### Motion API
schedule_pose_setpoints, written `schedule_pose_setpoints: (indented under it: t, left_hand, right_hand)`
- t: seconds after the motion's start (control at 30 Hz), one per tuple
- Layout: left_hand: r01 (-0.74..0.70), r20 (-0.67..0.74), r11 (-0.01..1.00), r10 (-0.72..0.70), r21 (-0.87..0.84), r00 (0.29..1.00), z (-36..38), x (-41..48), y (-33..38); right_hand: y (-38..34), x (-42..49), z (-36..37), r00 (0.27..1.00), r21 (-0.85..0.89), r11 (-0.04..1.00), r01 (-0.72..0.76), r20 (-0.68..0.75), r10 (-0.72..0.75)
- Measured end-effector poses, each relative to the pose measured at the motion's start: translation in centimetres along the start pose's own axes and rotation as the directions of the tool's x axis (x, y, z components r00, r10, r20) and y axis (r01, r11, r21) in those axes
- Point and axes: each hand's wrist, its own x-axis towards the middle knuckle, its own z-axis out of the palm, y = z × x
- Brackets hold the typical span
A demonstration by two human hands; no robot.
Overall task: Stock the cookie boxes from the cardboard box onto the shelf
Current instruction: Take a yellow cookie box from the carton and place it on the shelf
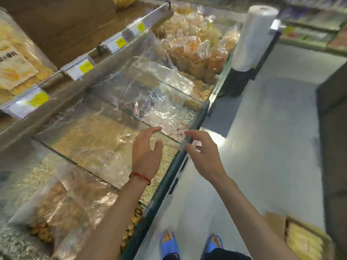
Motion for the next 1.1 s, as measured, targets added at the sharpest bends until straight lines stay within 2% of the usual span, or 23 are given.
schedule_pose_setpoints:
  t: [0.13,0.3,0.43,0.63,0.87,1.1]
  left_hand:
    - [-0.038,0.182,0.999,0.039,-0.008,0.983,7.1,-3.3,3.4]
    - [-0.109,0.396,0.994,0.098,0.004,0.913,17.1,-9.0,8.5]
    - [-0.148,0.552,0.989,0.138,-0.027,0.823,25.0,-14.7,12.5]
    - [-0.129,0.748,0.987,0.157,-0.096,0.645,35.6,-22.2,17.0]
    - [-0.218,0.924,0.974,0.140,-0.063,0.356,45.7,-28.3,20.1]
    - [-0.296,0.990,0.955,0.062,-0.022,0.126,58.2,-29.3,22.1]
  right_hand:
    - [5.7,-5.4,-7.6,0.973,0.061,0.985,-0.159,-0.159,0.167]
    - [12.4,-12.5,-15.8,0.915,0.146,0.952,-0.270,-0.270,0.301]
    - [17.4,-18.6,-22.1,0.842,0.232,0.912,-0.338,-0.359,0.403]
    - [25.1,-27.1,-30.0,0.710,0.361,0.836,-0.414,-0.446,0.545]
    - [31.4,-33.5,-36.2,0.463,0.589,0.693,-0.416,-0.519,0.718]
    - [39.5,-33.3,-39.9,0.185,0.740,0.538,-0.404,-0.509,0.840]
